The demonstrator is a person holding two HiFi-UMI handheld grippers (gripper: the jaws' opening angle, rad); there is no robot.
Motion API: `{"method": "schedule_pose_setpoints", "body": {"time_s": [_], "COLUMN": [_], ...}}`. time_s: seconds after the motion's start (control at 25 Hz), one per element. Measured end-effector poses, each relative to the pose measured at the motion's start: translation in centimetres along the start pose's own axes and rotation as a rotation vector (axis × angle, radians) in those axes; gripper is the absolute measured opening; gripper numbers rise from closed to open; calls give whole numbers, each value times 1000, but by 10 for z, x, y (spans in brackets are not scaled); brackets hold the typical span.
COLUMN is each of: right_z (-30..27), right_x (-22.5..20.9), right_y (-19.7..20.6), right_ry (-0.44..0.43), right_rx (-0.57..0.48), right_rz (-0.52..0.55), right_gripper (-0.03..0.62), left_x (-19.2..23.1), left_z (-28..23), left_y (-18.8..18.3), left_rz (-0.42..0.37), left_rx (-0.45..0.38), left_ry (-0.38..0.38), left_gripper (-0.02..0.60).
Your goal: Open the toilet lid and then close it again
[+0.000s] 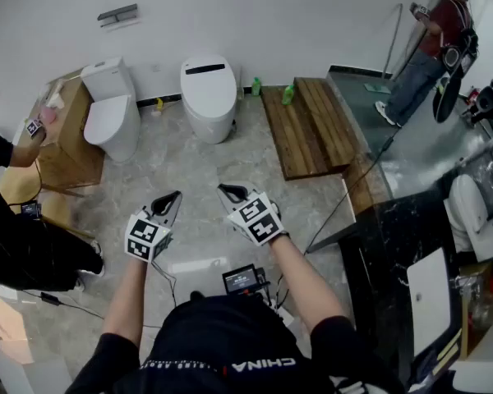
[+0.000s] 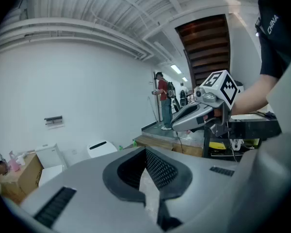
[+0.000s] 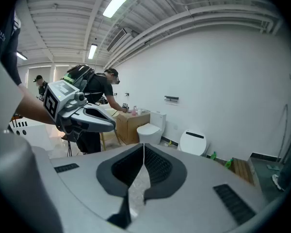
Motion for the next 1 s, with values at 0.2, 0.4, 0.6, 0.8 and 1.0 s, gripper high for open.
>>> {"method": "schedule_pose_setpoints", "body": {"time_s": [0.2, 0.4, 0.6, 0.8, 1.0], "right_z": [-1, -4, -5, -3, -4], "right_x": [-1, -5, -7, -9, -13], "right_y": [1, 1, 3, 13, 19], "right_ry": [0, 4, 3, 1, 0], "right_rx": [2, 2, 1, 12, 30], "right_rz": [-2, -1, -21, -25, -20], "right_gripper": [20, 19, 20, 20, 20], "left_x": [2, 5, 4, -4, -4], "left_z": [0, -2, -6, -13, -17], "left_y": [1, -1, 2, 8, 10], "left_rz": [14, 15, 20, 17, 25], "left_rx": [-4, -15, -11, -6, -5], "left_ry": [0, 4, 13, 42, 49], "left_gripper": [9, 9, 9, 9, 9]}}
Point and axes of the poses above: the fingertips, and each gripper's own axes: z backward along the fingers, x to its left, y out of its underside, the point moved 1 cm from there along z, backward along the fingers, and after that the axes turned 8 degrees about y, right-handed, at the moved point
